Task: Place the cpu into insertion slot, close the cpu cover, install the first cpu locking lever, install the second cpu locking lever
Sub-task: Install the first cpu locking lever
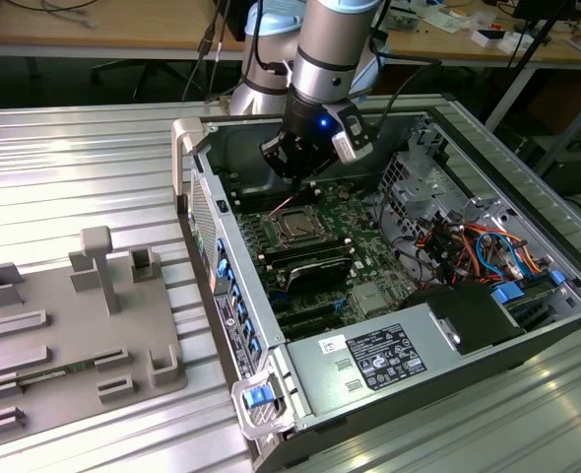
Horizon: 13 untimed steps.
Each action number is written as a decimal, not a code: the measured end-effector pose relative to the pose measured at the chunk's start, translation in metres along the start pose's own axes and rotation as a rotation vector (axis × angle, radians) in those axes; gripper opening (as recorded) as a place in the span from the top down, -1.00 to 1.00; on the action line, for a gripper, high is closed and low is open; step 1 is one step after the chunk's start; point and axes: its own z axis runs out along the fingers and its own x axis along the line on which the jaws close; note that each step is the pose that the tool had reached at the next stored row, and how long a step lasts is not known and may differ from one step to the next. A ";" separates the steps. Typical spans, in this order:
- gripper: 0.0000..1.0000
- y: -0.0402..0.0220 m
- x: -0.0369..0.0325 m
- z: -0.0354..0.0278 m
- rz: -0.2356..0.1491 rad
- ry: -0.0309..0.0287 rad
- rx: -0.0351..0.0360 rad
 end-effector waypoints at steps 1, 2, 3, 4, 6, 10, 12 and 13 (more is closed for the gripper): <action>0.79 0.0009 -0.0004 0.0011 -0.014 -0.0002 -0.0003; 0.79 0.0009 -0.0004 0.0020 -0.054 -0.0006 -0.0004; 0.79 0.0012 -0.0004 0.0026 -0.087 -0.0008 -0.0004; 0.79 0.0016 -0.0003 0.0028 -0.095 -0.0009 -0.0004; 0.79 0.0024 -0.0001 0.0030 -0.101 -0.0009 -0.0004; 0.79 0.0034 0.0004 0.0041 -0.104 -0.0011 -0.0005; 0.79 0.0045 -0.0019 0.0054 -0.106 -0.0010 -0.0004; 0.79 0.0051 -0.0032 0.0062 -0.107 -0.0011 -0.0005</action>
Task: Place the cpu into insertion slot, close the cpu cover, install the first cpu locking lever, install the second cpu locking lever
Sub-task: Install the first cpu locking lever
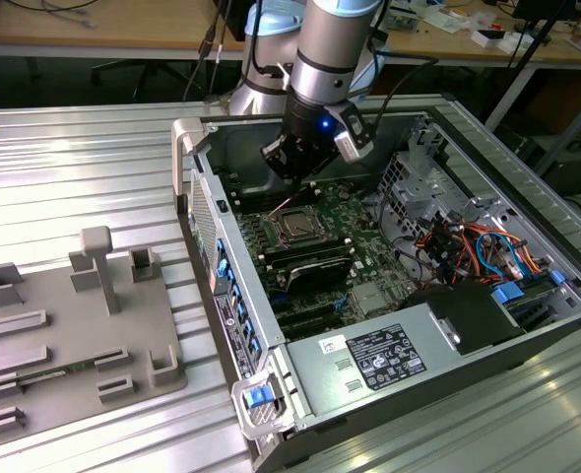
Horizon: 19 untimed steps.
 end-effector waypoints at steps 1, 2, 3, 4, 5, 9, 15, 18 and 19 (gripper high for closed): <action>0.79 0.0004 -0.0009 0.0007 -0.001 0.0000 0.0000; 0.79 0.0011 -0.0020 0.0019 -0.002 -0.0001 -0.0002; 0.79 0.0015 -0.0027 0.0029 -0.003 -0.0001 -0.0001; 0.79 0.0021 -0.0036 0.0042 -0.004 -0.0001 -0.0001; 0.79 0.0024 -0.0045 0.0053 -0.005 0.0000 -0.0001; 0.79 0.0031 -0.0125 0.0122 -0.009 0.0000 0.0007; 0.79 0.0030 -0.0154 0.0159 -0.010 0.0001 0.0041; 0.79 0.0029 -0.0182 0.0185 -0.010 0.0002 0.0055; 0.79 0.0029 -0.0192 0.0194 -0.010 0.0002 0.0059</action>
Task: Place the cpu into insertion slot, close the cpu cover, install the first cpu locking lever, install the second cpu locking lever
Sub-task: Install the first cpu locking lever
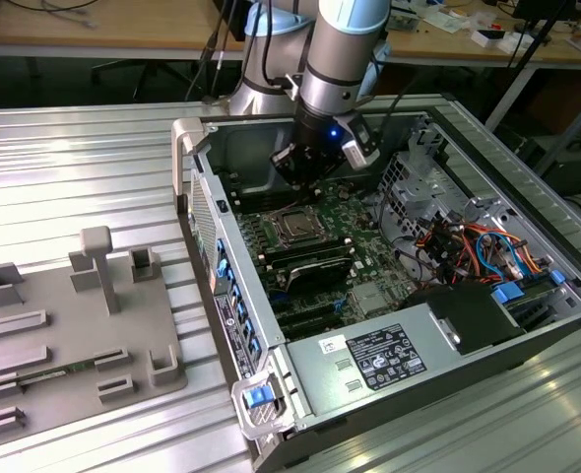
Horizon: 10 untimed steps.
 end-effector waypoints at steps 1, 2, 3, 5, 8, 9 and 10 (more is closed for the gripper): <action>0.79 0.0000 -0.0007 0.0010 0.000 0.0000 0.0005; 0.79 0.0000 -0.0011 0.0020 0.000 0.0000 0.0009; 0.79 0.0000 -0.0013 0.0028 0.000 0.0000 0.0014; 0.79 0.0000 -0.0014 0.0052 0.000 0.0002 0.0025; 0.79 0.0001 -0.0015 0.0086 0.000 0.0002 0.0030; 0.79 0.0001 -0.0014 0.0092 0.000 0.0001 0.0030; 0.79 0.0001 -0.0014 0.0096 0.000 0.0002 0.0030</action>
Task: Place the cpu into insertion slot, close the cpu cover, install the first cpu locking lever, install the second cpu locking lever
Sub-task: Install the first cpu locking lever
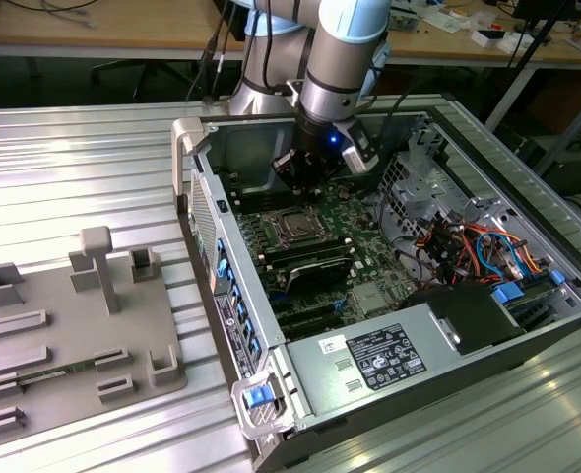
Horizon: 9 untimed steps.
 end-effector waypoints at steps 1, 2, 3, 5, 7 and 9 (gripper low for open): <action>0.79 0.0000 0.0000 0.0004 0.000 0.0000 0.0000; 0.79 0.0001 0.0000 0.0010 0.000 -0.0001 0.0000; 0.79 0.0001 0.0000 0.0012 0.000 0.0000 0.0001; 0.79 0.0002 0.0000 0.0014 0.000 0.0002 0.0002; 0.79 0.0003 0.0000 0.0015 0.000 0.0000 0.0001; 0.79 0.0004 0.0000 0.0016 0.000 0.0000 0.0000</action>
